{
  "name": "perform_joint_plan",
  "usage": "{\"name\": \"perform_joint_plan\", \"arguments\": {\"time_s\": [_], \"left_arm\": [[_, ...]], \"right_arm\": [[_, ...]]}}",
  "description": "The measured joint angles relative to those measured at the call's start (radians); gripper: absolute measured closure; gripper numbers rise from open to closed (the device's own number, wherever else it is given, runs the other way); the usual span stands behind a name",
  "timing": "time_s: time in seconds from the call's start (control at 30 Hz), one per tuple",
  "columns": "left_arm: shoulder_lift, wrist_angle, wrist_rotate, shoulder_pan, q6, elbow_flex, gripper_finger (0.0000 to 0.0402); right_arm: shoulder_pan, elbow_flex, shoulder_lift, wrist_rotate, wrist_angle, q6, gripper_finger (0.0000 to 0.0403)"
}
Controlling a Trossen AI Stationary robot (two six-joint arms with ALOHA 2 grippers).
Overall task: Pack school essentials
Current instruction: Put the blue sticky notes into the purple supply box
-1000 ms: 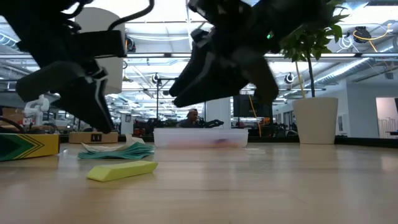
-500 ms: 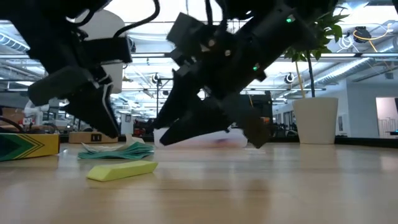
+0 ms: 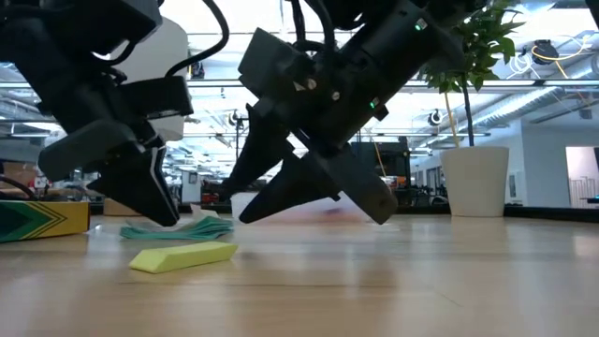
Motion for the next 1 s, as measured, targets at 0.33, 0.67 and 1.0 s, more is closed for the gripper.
{"name": "perform_joint_plan", "arguments": {"time_s": [0.33, 0.67, 1.0], "left_arm": [[0.000, 0.239, 0.058, 0.000, 0.121, -0.078, 0.0312], [0.003, 0.323, 0.066, 0.000, 0.228, -0.080, 0.0312], [-0.071, 0.295, 0.024, -0.042, 0.252, -0.035, 0.0312]], "right_arm": [[0.012, 0.002, 0.026, 0.034, -0.004, -0.037, 0.0161], [0.025, 0.001, 0.027, 0.056, -0.005, -0.160, 0.0167], [0.031, 0.000, 0.027, 0.056, -0.014, -0.171, 0.0167]]}}
